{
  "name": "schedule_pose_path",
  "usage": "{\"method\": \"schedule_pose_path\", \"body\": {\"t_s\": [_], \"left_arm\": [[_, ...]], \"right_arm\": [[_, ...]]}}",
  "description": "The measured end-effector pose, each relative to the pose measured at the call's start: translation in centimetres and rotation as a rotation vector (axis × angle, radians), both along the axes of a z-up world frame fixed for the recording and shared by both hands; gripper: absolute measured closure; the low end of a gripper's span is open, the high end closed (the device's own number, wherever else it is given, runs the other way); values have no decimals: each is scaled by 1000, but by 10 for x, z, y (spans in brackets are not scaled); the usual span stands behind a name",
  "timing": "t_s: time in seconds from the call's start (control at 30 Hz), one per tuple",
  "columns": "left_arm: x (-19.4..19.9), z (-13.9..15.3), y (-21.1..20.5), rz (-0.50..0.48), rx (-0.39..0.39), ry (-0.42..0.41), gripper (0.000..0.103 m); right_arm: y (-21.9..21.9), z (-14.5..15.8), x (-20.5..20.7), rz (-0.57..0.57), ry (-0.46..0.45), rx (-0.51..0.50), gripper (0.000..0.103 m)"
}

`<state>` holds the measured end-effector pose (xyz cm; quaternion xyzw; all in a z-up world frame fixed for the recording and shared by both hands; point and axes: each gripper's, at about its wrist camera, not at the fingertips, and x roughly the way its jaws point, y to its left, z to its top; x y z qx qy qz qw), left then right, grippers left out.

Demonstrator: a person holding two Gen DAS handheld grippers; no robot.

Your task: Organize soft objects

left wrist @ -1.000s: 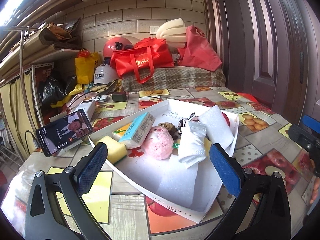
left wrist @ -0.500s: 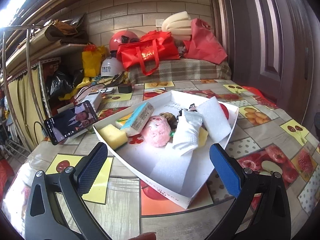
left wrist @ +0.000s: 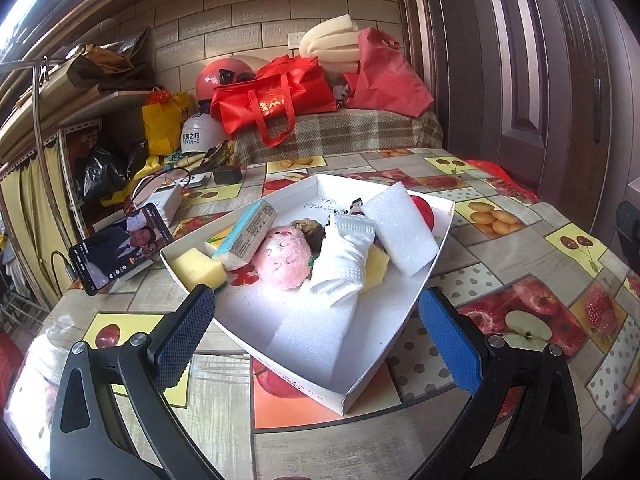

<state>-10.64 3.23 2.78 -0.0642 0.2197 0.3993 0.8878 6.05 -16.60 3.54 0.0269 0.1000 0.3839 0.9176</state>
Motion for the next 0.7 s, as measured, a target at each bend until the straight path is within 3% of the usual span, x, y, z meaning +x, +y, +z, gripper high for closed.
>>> {"method": "schedule_pose_path", "body": {"t_s": [0.7], "left_arm": [[2, -5, 3, 28, -2, 21, 0]], "right_arm": [[0, 2, -3, 6, -29, -13, 0]]}}
